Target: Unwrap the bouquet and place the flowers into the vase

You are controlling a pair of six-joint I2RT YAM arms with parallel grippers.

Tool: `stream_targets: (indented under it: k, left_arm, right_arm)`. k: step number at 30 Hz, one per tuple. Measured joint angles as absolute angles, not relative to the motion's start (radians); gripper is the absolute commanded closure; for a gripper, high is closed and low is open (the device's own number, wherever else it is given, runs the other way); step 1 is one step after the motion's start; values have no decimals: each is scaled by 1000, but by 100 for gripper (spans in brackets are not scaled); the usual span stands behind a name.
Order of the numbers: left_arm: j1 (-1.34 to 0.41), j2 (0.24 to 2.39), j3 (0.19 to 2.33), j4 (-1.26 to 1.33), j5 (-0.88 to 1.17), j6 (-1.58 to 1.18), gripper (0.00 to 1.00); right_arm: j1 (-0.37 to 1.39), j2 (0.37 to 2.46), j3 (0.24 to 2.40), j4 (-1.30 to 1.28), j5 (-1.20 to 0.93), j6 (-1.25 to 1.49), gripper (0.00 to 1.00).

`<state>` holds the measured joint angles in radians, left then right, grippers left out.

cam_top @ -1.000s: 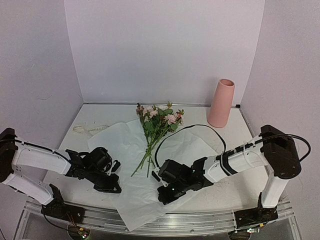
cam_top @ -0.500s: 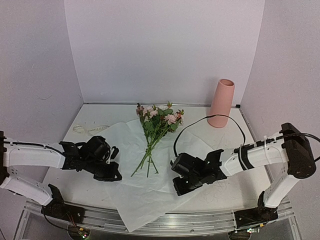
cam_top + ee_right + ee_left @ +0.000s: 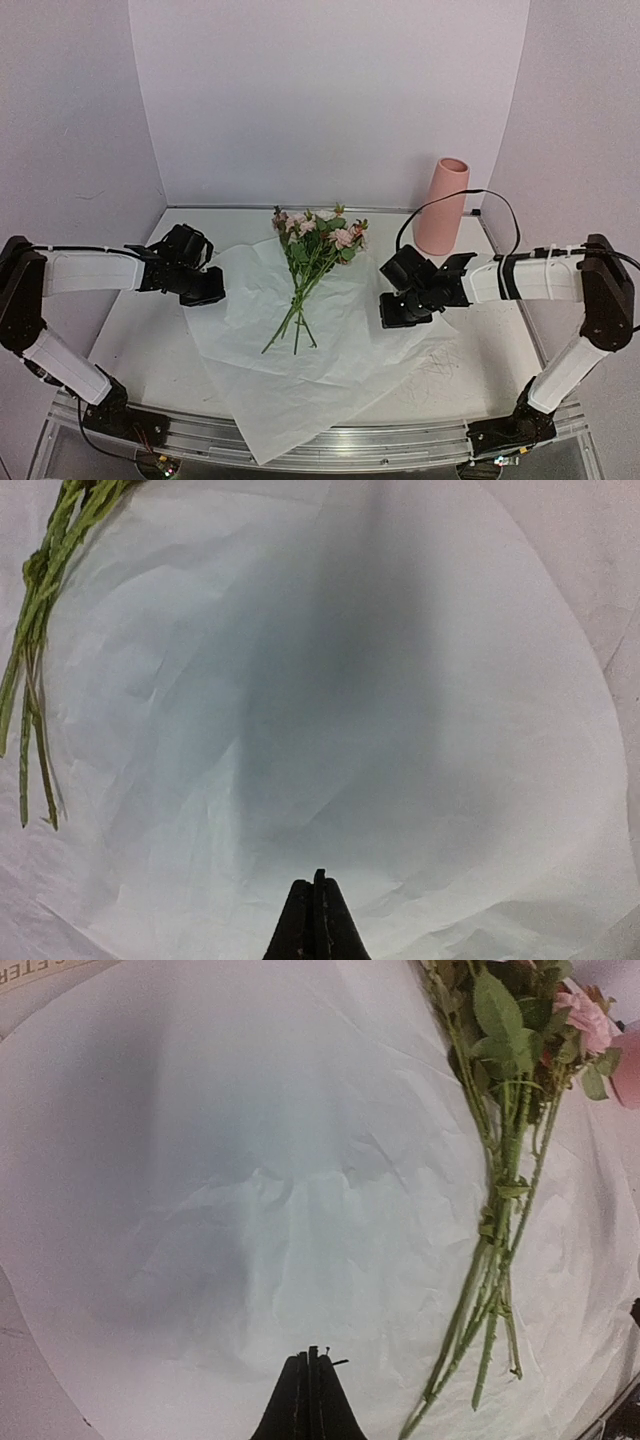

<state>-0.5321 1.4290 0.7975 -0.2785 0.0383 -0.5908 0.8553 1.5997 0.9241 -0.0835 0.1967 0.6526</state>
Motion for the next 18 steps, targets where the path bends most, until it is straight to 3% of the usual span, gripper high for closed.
stream_targets:
  k: [11,18]
  left_arm:
    - [-470,1582,798,-199,-12,-550,96]
    - [-449,1664,799,-210,-39,-569,100]
  right_arm:
    - [723,1676,941,-86,236,615,100]
    - [697,1730,941,-86,244,613,100]
